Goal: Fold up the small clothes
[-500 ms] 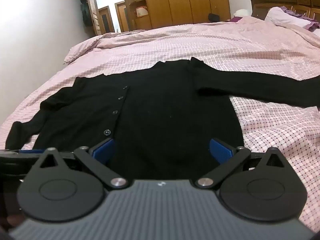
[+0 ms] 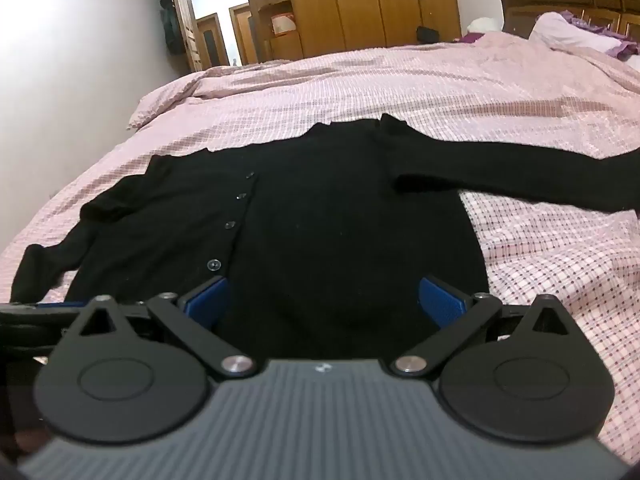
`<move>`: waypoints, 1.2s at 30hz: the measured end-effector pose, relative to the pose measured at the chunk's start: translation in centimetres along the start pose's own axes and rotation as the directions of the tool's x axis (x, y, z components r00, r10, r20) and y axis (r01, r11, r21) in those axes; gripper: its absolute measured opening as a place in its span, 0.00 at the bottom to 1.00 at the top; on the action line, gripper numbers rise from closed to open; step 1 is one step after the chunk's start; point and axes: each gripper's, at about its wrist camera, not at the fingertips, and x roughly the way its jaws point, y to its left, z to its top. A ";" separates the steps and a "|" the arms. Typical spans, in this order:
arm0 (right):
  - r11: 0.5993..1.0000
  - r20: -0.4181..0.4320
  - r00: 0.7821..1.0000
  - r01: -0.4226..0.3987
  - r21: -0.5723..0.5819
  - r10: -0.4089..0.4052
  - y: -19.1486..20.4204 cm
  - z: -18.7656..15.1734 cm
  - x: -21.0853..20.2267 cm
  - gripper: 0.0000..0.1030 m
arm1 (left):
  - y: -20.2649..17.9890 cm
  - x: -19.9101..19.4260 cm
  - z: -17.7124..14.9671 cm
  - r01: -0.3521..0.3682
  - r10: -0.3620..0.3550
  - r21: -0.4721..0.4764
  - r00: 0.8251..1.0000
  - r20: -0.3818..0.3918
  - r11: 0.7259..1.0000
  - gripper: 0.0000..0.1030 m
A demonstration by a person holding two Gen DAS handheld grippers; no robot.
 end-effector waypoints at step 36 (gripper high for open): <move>0.997 0.034 0.998 -0.051 0.057 0.049 -1.1 0.3 0.0 1.00 | -0.2 -0.5 0.6 -0.024 0.023 0.036 0.999 0.034 0.999 1.00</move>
